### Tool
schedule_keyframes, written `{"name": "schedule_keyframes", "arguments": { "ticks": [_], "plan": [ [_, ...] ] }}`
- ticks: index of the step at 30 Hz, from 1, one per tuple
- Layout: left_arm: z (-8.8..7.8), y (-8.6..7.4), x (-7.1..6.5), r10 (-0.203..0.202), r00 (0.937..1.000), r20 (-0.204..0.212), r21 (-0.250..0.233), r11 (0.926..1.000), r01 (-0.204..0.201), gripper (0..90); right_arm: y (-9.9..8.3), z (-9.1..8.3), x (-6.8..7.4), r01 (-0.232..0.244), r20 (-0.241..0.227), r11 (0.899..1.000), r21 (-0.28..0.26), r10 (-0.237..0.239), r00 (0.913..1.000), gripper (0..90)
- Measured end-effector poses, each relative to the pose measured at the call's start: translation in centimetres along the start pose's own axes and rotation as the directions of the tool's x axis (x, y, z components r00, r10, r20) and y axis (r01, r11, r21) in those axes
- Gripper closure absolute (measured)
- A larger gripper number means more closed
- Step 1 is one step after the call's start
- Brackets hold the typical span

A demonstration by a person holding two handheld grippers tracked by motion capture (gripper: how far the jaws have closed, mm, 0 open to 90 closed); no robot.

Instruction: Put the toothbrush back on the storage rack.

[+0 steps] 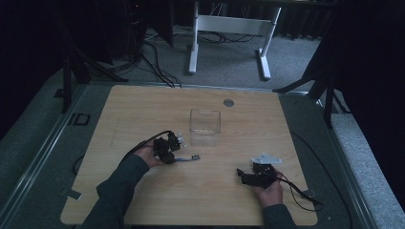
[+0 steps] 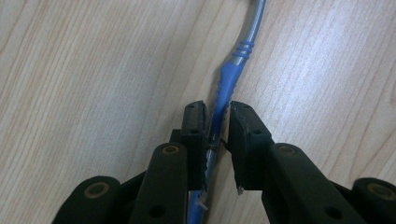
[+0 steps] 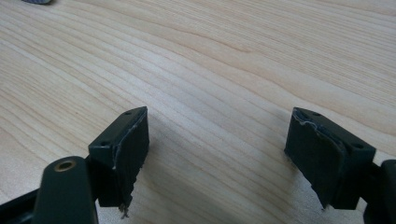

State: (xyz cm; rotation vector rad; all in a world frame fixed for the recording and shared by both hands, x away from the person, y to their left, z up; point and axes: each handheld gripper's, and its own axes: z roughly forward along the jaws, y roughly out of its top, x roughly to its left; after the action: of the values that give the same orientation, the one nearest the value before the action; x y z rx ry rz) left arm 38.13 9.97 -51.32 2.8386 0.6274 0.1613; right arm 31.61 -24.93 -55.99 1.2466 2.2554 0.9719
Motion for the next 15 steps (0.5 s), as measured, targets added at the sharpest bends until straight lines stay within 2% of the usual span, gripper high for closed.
{"name": "schedule_keyframes", "arguments": {
  "ticks": [15],
  "plan": [
    [0.46, 0.06, 0.07, 0.007, 0.9999, 0.013, 0.016, 0.9998, -0.008, 77.5, 0.01, 0.0, 0.01, 0.0, 0.0, 1.0, 0.0, 0.0, 1.0, 21.3]
  ]
}}
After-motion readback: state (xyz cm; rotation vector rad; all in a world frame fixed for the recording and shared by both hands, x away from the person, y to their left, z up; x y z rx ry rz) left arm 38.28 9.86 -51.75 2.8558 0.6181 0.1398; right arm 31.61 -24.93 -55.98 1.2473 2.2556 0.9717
